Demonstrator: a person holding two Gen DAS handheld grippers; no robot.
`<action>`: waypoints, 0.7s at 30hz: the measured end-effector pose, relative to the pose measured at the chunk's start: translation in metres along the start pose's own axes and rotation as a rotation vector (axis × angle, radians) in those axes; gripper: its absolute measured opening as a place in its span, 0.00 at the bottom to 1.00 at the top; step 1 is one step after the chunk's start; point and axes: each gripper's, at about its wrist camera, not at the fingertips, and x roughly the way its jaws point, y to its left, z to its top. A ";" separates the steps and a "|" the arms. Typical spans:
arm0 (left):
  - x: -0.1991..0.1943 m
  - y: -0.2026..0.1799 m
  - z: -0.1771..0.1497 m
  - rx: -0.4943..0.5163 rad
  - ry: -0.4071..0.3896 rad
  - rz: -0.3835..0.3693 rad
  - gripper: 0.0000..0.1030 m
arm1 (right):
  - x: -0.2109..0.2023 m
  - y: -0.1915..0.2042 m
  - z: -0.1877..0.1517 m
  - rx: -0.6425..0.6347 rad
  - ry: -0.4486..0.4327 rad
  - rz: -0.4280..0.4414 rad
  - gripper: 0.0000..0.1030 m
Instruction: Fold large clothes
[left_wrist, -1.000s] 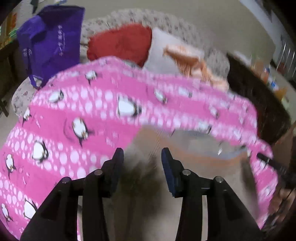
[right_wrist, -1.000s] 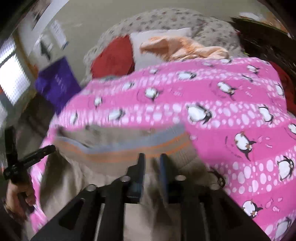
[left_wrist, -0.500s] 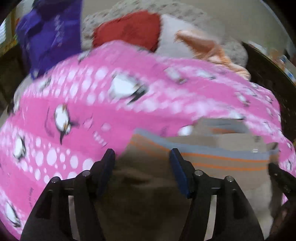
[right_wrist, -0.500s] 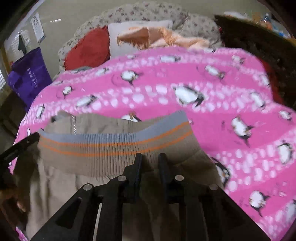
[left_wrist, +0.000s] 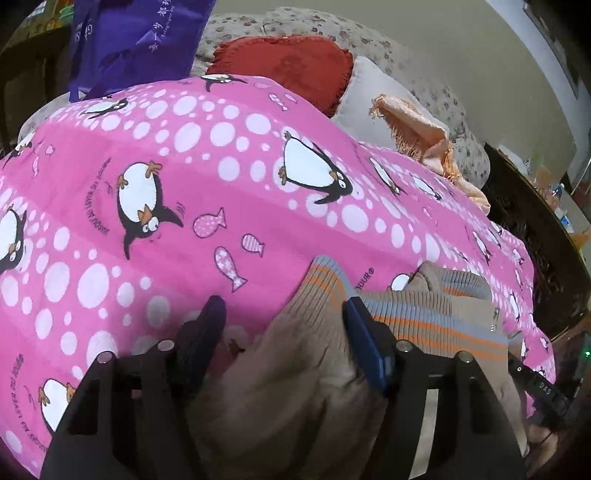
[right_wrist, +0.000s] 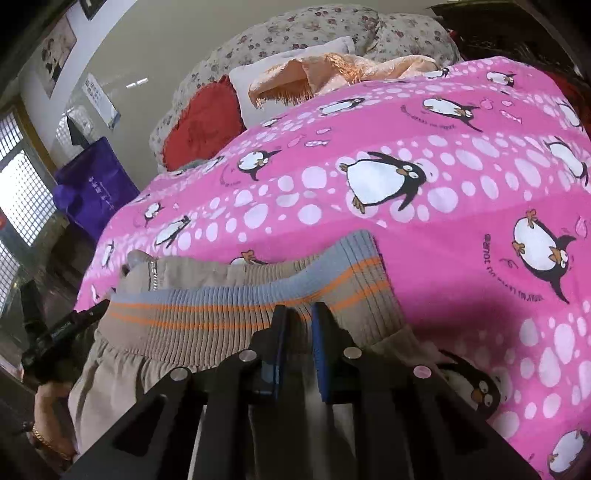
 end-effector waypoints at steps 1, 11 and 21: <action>0.000 -0.002 -0.001 0.010 0.002 0.011 0.65 | 0.000 0.000 0.000 0.004 -0.001 0.000 0.11; 0.012 -0.022 0.000 0.099 0.036 0.063 0.81 | 0.003 0.011 0.000 -0.047 0.004 -0.051 0.15; -0.047 -0.014 0.018 0.137 0.079 0.138 0.83 | -0.055 0.069 0.021 -0.109 -0.002 -0.112 0.21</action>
